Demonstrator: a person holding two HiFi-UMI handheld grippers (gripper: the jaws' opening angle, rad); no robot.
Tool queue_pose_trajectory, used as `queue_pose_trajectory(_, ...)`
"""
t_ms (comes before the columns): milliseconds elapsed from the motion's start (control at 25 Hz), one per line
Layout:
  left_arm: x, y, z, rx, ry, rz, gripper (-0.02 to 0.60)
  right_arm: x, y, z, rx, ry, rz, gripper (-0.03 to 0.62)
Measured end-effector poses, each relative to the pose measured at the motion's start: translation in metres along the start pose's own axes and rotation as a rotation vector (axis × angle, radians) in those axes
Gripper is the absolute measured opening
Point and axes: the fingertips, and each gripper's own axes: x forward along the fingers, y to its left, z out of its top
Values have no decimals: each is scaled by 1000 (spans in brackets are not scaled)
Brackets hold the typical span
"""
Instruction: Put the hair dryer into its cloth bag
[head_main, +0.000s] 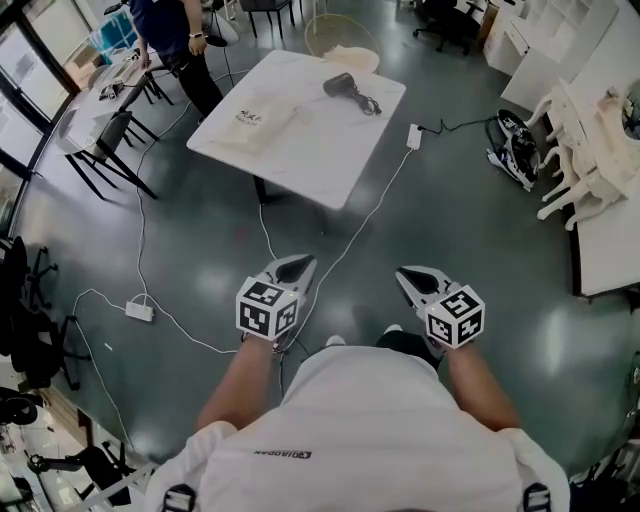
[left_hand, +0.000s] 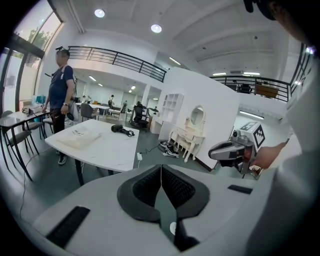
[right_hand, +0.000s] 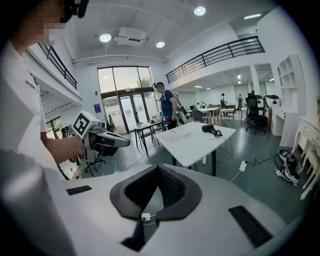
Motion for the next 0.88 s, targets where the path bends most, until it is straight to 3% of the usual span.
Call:
queue_pose_trajectory(240,19,9,0,-30,4,31,31,20,-28,2,-8,27,45,21)
queue_pose_trajectory(440,43,23,16,-79,-6,108,31,35,-65,21,-29,18,109,21)
queue_pose_trajectory(640,94,10,59,-142,-76,88,31,41,-126,40,-38,0,159,21)
queue_pose_trajectory(880,157,-5,97,-142,-75,151,31,40,-198,51,-19,10,215,21)
